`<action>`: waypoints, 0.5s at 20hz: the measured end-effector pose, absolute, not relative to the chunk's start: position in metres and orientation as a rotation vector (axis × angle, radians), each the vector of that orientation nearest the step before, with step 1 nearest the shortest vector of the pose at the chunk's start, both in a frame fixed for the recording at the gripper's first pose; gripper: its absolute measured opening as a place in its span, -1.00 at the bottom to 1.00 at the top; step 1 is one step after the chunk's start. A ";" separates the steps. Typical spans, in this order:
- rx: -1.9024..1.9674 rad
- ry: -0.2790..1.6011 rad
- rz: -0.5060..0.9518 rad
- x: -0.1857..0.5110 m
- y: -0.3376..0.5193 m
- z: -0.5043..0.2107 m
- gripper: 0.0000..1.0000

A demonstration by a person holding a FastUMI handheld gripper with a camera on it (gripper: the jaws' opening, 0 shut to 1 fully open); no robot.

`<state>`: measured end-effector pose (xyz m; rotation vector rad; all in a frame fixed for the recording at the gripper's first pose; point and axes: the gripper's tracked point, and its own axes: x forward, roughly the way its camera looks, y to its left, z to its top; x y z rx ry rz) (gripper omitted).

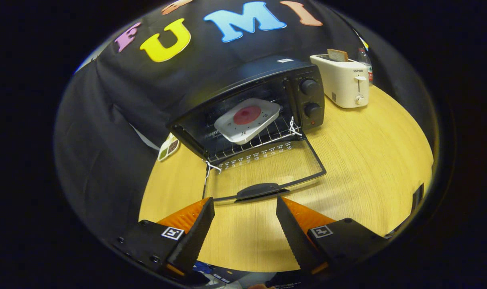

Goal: Open the toaster oven, put the food inside, and close the toaster oven door.

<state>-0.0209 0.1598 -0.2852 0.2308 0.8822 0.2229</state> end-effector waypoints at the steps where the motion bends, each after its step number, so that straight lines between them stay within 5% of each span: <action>1: 0.189 0.889 0.234 -0.023 0.161 -0.287 0.96; 10: -0.144 0.977 0.176 -0.022 0.138 -0.343 0.97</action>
